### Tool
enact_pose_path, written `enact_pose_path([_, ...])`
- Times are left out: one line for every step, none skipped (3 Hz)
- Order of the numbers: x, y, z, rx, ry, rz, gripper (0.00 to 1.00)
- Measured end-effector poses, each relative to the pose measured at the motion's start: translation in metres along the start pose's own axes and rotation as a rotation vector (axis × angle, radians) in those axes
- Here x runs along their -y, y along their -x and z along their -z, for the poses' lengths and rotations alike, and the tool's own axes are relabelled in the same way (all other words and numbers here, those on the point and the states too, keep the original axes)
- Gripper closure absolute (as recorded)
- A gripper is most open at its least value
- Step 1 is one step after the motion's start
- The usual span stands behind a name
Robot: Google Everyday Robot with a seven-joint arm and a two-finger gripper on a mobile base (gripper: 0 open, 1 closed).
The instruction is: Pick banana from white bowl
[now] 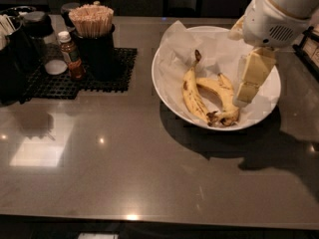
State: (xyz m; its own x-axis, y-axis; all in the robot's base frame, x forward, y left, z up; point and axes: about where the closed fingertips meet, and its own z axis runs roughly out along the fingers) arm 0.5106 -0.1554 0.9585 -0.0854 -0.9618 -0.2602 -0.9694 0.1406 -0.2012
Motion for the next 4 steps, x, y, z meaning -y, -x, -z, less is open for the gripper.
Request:
enact_pose_path([0.014,-0.003,-0.039,-0.085,0.104,-0.033,0.00])
enact_pose_path([0.022,-0.011,-0.070,-0.173,0.175,-0.074,0.00])
enact_pose_path([0.026,-0.014,-0.091,-0.222,0.213,-0.100,0.00])
enact_pose_path([0.023,-0.020,-0.104,-0.256,0.239,-0.138,0.00])
